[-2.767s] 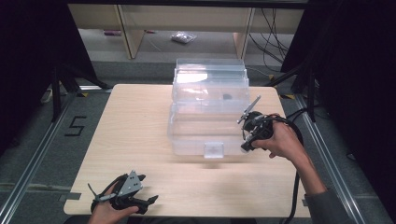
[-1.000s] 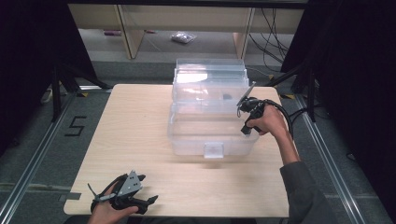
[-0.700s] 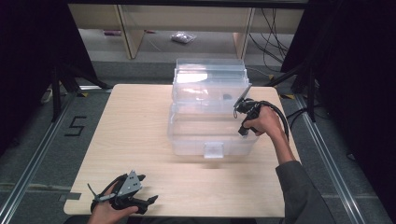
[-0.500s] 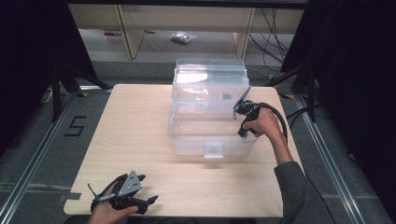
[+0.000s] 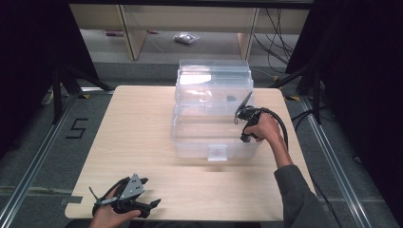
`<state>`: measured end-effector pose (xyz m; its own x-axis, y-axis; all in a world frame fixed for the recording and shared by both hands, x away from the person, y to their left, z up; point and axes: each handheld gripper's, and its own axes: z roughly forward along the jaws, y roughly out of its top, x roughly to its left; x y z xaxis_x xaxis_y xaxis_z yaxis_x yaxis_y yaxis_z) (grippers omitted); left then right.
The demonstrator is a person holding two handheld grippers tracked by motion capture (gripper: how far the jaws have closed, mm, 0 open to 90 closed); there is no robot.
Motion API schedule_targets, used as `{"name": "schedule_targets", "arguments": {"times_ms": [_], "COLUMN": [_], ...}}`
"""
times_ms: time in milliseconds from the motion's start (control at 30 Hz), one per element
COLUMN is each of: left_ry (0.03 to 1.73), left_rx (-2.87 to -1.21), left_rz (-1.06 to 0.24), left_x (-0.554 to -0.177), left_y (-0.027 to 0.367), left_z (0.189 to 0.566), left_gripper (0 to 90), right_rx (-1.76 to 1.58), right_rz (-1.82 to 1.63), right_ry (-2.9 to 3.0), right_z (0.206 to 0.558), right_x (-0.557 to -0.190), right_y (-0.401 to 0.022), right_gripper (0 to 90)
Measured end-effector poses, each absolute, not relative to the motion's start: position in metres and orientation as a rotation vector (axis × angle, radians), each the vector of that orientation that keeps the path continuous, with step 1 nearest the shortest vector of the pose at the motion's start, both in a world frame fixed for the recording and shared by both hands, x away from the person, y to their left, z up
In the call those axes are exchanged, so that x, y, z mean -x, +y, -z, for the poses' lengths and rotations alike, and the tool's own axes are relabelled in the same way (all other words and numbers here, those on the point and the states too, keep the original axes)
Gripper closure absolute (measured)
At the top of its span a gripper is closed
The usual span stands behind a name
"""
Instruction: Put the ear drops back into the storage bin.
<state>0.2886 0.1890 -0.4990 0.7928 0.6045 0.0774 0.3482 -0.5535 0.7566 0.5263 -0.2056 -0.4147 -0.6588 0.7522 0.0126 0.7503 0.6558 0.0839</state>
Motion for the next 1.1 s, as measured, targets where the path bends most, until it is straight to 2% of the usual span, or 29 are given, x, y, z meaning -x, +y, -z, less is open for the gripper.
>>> {"name": "schedule_targets", "arguments": {"times_ms": [67, 1100], "left_ry": [0.703, 0.7], "left_rx": [-2.203, -2.208], "left_rz": [-0.43, -0.425], "left_x": [-0.288, -0.288], "left_y": [0.189, 0.189], "left_z": [0.499, 0.499], "left_gripper": [17.1, 17.1], "right_rx": [-1.21, -1.264], "right_rz": [-0.146, -0.149], "right_ry": [2.852, 2.872], "right_z": [0.419, 0.434], "right_x": [-0.529, -0.533], "right_y": [-0.209, -0.206], "right_gripper": [60.2, 59.6]}}
